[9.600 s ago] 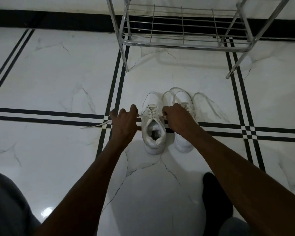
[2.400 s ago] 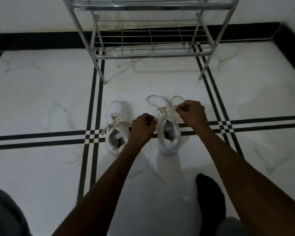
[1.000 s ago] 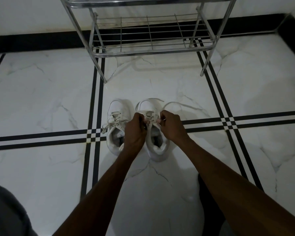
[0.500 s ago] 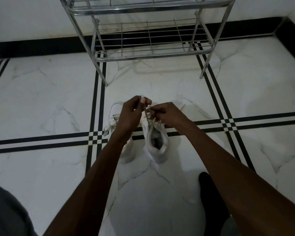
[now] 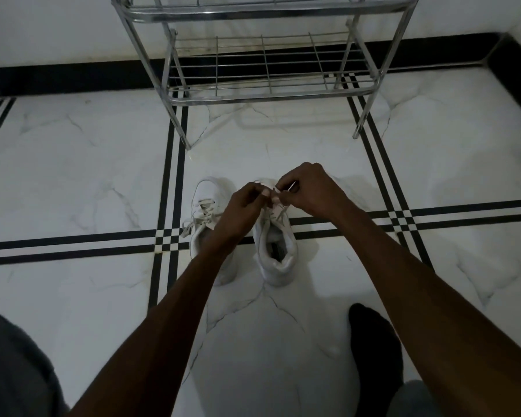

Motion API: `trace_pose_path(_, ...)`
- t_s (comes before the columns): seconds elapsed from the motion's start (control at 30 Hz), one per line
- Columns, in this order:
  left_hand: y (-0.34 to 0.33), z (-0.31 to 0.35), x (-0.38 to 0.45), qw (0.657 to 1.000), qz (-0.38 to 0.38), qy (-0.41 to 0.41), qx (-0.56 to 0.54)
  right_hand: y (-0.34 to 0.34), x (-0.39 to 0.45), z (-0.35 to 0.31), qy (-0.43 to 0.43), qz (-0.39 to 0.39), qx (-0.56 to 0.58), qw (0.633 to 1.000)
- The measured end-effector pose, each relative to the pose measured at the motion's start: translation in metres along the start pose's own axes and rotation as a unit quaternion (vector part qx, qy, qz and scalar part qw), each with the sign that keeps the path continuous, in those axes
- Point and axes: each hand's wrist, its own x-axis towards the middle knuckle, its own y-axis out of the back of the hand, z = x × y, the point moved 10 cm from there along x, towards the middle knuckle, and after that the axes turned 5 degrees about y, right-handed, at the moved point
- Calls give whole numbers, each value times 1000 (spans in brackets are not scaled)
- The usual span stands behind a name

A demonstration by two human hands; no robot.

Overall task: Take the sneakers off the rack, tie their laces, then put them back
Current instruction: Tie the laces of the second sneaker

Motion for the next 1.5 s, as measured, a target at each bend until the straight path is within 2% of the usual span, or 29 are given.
trace_pose_path(0.13,2,-8,1,999,36,-3,0,9,-6,4,-1,84,3,996)
trace_pose_path(0.23,-3,-5,2,1000,17,-4,-10,13,-10,16,-41,123,105,986)
trace_pose_path(0.33,4,0,8,991,34,-45,125,4,-12,32,-95,118,254,955)
trace_pose_path(0.4,14,-3,14,965,67,-72,243,-1,-13,36,-111,110,314,936)
trace_pose_path(0.47,31,-7,17,932,122,-60,335,-5,-16,35,-125,103,371,914)
trace_pose_path(0.5,38,-6,15,929,137,-52,341,-7,-16,34,-137,101,389,905)
trace_pose_path(0.6,57,2,5,954,165,-40,246,-12,-17,33,-183,77,415,888)
trace_pose_path(0.67,78,11,-2,943,217,-48,249,-18,-22,45,-238,63,436,866)
trace_pose_path(0.73,100,5,-8,905,266,-9,333,-26,-39,74,-333,81,438,831)
trace_pose_path(0.83,134,-26,-25,844,302,102,431,-42,-82,122,-472,112,402,777)
trace_pose_path(0.9,144,-44,-35,833,313,143,434,-54,-105,136,-518,80,378,763)
trace_pose_path(0.97,141,-46,-37,833,323,148,424,-58,-116,143,-539,76,367,754)
trace_pose_path(1.0,136,-41,-37,831,330,137,427,-54,-114,146,-537,92,347,764)
trace_pose_path(1.03,130,-34,-36,827,335,113,437,-47,-107,148,-519,102,306,791)
trace_pose_path(1.13,96,-8,-30,820,325,-4,471,-19,-75,139,-399,117,99,904)
trace_pose_path(1.17,81,-2,-26,823,299,-41,481,-12,-62,129,-334,122,60,933)
trace_pose_path(1.23,46,-2,-15,852,195,-81,479,-14,-41,101,-199,83,64,974)
trace_pose_path(1.3,15,-15,-8,885,75,-80,453,-34,-30,75,-106,-22,88,990)
trace_pose_path(1.33,5,-22,-8,889,42,-72,449,-44,-30,69,-89,-55,83,991)
trace_pose_path(1.4,0,-29,-8,890,45,-52,451,-54,-33,69,-95,-70,68,991)
trace_pose_path(1.5,4,-26,-8,895,87,-39,436,-54,-35,73,-121,-39,79,989)
